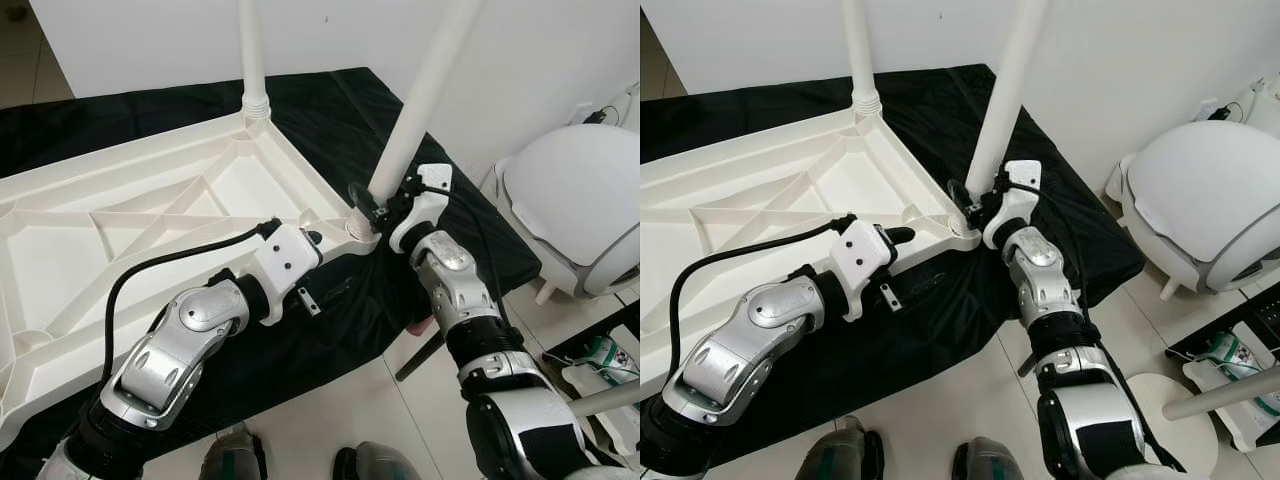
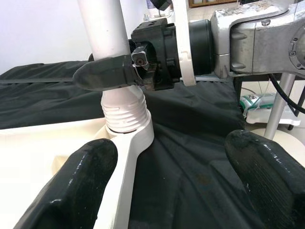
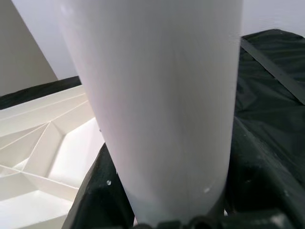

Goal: Building children table

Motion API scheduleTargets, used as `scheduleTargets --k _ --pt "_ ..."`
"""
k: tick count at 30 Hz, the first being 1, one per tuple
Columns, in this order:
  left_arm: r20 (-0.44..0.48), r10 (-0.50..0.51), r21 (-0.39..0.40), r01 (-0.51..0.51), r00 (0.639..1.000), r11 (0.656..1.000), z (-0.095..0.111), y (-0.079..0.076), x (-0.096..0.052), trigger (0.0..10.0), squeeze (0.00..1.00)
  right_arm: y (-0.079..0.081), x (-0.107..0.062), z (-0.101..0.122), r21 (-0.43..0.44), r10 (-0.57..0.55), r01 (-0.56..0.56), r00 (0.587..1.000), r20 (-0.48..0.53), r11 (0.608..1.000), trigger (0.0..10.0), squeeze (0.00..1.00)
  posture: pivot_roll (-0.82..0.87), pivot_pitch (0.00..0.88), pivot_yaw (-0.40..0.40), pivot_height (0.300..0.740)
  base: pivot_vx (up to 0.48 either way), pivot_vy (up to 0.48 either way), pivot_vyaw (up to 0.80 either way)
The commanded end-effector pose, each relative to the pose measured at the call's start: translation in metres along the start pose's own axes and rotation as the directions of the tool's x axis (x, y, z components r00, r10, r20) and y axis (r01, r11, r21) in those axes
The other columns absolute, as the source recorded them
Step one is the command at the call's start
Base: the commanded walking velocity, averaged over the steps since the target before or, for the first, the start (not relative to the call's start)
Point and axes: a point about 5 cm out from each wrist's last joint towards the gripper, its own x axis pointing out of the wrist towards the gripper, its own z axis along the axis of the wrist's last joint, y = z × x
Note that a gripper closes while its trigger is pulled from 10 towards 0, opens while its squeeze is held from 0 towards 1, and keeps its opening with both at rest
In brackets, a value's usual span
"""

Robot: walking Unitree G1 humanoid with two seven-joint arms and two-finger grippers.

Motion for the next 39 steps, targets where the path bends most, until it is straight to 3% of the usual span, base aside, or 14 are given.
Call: scheduleTargets --k 1,11,21,25,28,30,32,39 --pt "0.008 -0.032 -0.009 0.032 0.999 0.999 0.002 -0.003 -0.001 10.0 0.00 -0.010 -0.010 -0.024 0.032 -0.067 0.071 0.992 -0.110 0.997 10.0 0.00 0.02 0.018 -0.026 0.740 0.000 0.000 0.00" --pt "0.005 -0.035 -0.007 0.035 0.999 0.999 0.002 -0.004 -0.002 10.0 0.00 -0.006 0.000 -0.018 0.014 -0.024 0.026 0.987 -0.157 1.000 10.0 0.00 0.01 0.019 -0.022 0.740 0.000 0.000 0.00" --pt "0.006 -0.024 -0.011 0.024 1.000 1.000 0.003 -0.003 -0.002 10.0 0.00 -0.008 0.022 0.007 0.015 -0.009 0.012 0.984 -0.179 1.000 10.0 0.00 0.02 0.027 -0.025 0.740 0.000 0.000 0.00" --pt "0.006 -0.022 -0.012 0.022 1.000 1.000 0.003 -0.002 -0.003 10.0 0.00 -0.010 0.023 0.009 0.013 -0.013 0.015 0.984 -0.180 1.000 10.0 0.00 0.02 0.030 -0.029 0.740 0.000 0.000 0.00" --pt "0.007 -0.017 -0.014 0.017 1.000 1.000 0.003 -0.002 -0.003 10.0 0.00 -0.010 0.022 0.009 -0.062 -0.015 0.004 0.985 -0.172 0.998 10.0 0.00 0.02 0.032 -0.030 0.740 0.000 0.000 0.00" --pt "0.007 -0.017 -0.014 0.017 1.000 1.000 0.003 -0.002 -0.003 10.0 0.00 -0.010 0.022 0.009 -0.062 -0.015 0.004 0.985 -0.172 0.998 10.0 0.00 0.02 0.032 -0.030 0.740 0.000 0.000 0.00" --pt "0.008 -0.014 -0.017 0.014 1.000 1.000 0.003 -0.002 -0.003 10.0 0.00 -0.003 0.019 0.008 -0.132 0.032 -0.051 0.989 -0.143 0.990 10.0 0.00 0.02 0.032 -0.032 0.740 0.000 0.000 0.00" --pt "0.010 -0.011 -0.016 0.011 1.000 1.000 0.004 -0.002 -0.003 10.0 0.00 0.012 0.013 0.000 -0.225 0.105 -0.131 0.987 -0.121 0.965 10.0 0.00 0.02 0.032 -0.031 0.740 0.000 0.000 0.00"
